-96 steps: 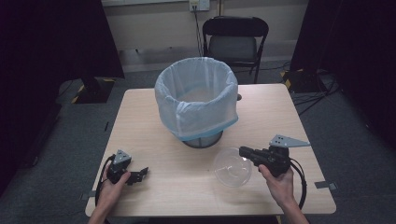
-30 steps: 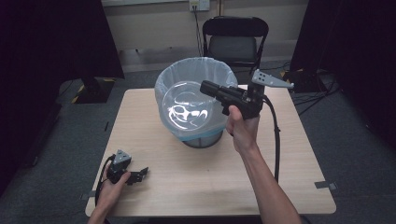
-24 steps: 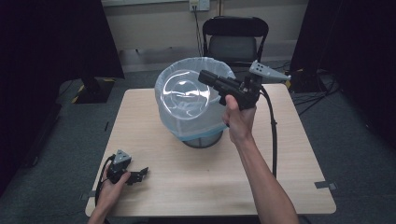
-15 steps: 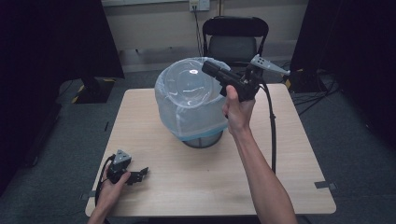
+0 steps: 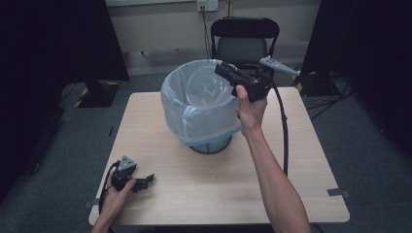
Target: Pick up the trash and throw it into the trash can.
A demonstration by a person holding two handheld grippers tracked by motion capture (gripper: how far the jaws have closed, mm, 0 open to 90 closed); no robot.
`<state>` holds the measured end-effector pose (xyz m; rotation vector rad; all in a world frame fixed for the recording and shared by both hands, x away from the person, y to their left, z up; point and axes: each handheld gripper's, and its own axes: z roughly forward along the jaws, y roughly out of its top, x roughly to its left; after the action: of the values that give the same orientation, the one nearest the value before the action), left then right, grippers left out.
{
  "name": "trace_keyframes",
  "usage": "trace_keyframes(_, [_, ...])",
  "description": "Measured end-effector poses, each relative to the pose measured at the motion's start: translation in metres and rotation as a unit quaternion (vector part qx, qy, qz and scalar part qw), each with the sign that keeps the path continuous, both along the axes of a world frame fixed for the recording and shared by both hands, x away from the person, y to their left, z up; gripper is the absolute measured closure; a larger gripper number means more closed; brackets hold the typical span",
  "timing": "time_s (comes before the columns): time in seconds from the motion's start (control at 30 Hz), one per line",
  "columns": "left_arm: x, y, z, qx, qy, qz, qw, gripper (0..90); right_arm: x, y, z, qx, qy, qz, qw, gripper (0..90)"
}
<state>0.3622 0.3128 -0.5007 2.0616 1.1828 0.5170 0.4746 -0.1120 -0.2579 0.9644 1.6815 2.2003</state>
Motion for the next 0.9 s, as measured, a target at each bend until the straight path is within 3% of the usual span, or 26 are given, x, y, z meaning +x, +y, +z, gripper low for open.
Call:
trace_keyframes(0.5, [0.0, 0.0, 0.0, 0.002, 0.0, -0.001, 1.0, 11.9, -0.01, -0.002, -0.004, -0.053, 0.005, -0.009, 0.9986, 45.2])
trace_keyframes(0.7, [0.0, 0.0, 0.0, 0.002, 0.0, -0.001, 1.0, 12.0, -0.022, -0.003, -0.009, -0.063, -0.001, 0.002, 0.998, 37.6])
trace_keyframes(0.9, [0.0, 0.0, 0.0, 0.002, 0.0, -0.001, 1.0, 11.9, -0.044, -0.007, -0.016, -0.107, -0.02, -0.004, 0.994, 31.6])
